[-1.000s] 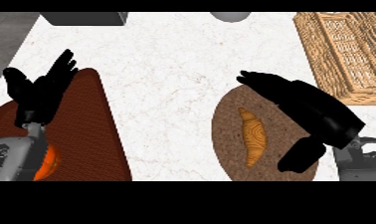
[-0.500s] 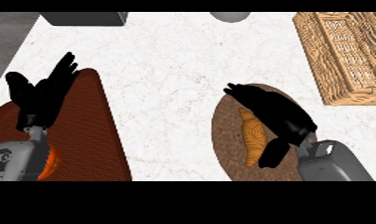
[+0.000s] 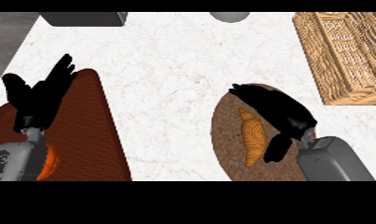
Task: Pick the croissant from the placemat and place it in the basket
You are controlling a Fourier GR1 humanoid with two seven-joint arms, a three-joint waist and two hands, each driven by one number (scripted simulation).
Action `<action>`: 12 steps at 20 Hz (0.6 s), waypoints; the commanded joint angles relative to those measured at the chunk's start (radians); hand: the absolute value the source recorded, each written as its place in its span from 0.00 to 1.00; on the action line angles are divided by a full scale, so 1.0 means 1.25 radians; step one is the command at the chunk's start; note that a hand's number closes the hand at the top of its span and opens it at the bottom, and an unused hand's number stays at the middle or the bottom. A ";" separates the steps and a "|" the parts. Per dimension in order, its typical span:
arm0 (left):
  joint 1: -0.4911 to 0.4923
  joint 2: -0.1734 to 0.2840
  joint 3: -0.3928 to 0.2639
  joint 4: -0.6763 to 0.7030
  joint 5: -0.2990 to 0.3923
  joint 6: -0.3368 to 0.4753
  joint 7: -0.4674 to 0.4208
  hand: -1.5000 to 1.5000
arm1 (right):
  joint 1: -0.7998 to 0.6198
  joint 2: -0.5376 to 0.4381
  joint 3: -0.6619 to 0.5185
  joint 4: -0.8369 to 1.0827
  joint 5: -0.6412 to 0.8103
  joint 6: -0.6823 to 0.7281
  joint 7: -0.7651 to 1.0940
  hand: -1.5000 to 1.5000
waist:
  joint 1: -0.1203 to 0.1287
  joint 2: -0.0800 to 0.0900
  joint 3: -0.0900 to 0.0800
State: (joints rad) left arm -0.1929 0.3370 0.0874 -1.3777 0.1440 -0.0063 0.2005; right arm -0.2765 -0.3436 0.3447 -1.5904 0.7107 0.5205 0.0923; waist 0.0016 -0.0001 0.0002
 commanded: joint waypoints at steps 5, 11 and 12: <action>0.017 -0.001 0.041 -0.028 0.001 -0.030 0.021 0.50 | 0.031 0.006 -0.049 0.036 0.013 0.039 -0.093 0.00 | 0.000 0.000 0.000; -0.002 -0.028 0.041 -0.032 -0.026 -0.019 0.028 0.50 | 0.093 0.029 -0.040 -0.040 0.035 0.057 -0.118 0.00 | -0.002 -0.001 0.000; -0.043 -0.042 0.018 0.037 -0.060 -0.010 0.003 0.50 | 0.046 0.037 -0.030 0.073 0.074 0.009 -0.164 0.00 | -0.001 0.001 0.000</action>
State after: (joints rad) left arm -0.2137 0.3039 0.1201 -1.3784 0.1048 -0.0238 0.2193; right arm -0.2147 -0.3208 0.2935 -1.5703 0.7537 0.5654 -0.0593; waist -0.0001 -0.0005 -0.0001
